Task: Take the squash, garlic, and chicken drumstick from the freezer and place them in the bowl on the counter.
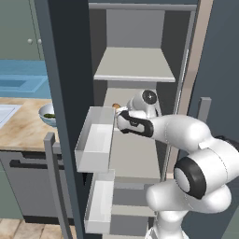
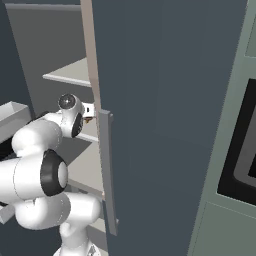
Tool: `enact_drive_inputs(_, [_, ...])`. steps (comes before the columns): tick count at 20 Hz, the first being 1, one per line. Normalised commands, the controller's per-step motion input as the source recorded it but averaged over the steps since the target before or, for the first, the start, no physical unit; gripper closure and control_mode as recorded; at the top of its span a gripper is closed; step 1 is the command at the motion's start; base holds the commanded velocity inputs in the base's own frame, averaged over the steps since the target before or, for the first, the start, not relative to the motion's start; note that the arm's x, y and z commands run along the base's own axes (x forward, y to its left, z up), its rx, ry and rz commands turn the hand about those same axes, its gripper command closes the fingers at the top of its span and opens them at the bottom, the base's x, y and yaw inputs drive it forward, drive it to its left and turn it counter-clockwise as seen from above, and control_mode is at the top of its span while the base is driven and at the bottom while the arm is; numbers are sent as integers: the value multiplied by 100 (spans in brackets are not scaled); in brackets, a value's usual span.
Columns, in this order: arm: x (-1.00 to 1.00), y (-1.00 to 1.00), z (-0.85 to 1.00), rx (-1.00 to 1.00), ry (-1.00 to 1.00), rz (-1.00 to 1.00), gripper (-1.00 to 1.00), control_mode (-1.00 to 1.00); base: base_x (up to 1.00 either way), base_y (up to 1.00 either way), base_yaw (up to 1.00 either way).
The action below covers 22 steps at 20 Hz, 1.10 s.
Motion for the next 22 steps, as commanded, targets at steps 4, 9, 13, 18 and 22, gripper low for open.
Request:
enact_drive_inputs(4, [17, 10, -6, 0, 0, 0, -100, -100, 0, 0, 0])
enact_drive_inputs(9, [24, 7, -2, 0, 0, 0, -100, -100, 0, 0, 0])
enact_drive_inputs(13, [27, 0, -4, 0, 0, 0, -100, -100, 0, 0, 0])
enact_drive_inputs(18, [23, 0, -12, 0, 5, 0, -100, -100, 0, 0, 0])
enact_drive_inputs(22, [16, 0, -17, 0, 6, 0, -100, -100, 0, 0, 0])
